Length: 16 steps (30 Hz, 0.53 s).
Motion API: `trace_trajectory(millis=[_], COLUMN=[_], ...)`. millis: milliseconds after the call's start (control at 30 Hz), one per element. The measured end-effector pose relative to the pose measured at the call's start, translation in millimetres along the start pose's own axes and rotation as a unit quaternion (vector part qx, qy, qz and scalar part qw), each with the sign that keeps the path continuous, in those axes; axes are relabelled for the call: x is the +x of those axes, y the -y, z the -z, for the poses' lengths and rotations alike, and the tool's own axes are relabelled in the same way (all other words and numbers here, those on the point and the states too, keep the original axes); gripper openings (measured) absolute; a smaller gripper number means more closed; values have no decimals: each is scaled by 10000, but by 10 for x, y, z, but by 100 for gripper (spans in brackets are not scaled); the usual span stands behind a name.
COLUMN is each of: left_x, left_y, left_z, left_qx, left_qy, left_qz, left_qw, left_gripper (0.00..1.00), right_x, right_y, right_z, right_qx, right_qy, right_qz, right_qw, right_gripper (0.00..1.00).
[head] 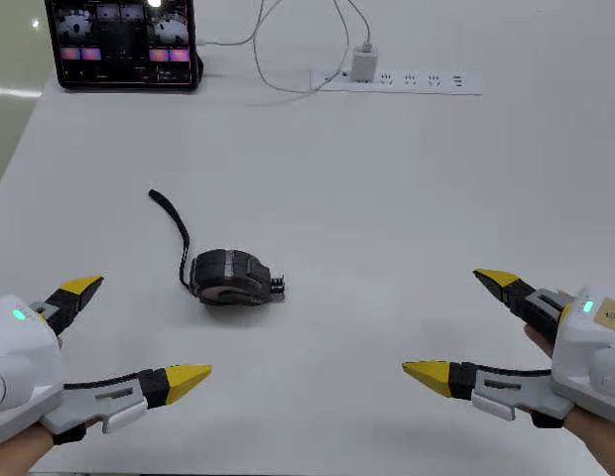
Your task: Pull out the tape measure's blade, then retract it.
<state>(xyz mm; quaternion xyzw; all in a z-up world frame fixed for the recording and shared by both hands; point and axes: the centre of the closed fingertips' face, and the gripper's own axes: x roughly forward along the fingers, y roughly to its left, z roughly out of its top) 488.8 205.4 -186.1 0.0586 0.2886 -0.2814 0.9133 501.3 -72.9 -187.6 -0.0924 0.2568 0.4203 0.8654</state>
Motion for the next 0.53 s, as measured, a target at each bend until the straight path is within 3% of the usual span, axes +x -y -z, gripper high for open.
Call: trace_trajectory(millis=[267,533], left_x=[11,14], left_y=[37,24], left_z=[-29,-44], left_qx=[-45,-99], left_qy=[95,115], left_qz=[69,82], left_qw=[9999,9999], left_gripper=[99,99], right_x=[-2,-16], right_y=[0,1], right_z=[5,17], right_qx=[10,20], right_qy=[0,-7], right_qz=[-1,12], right_qw=[10000,10000], right_gripper=[84,84])
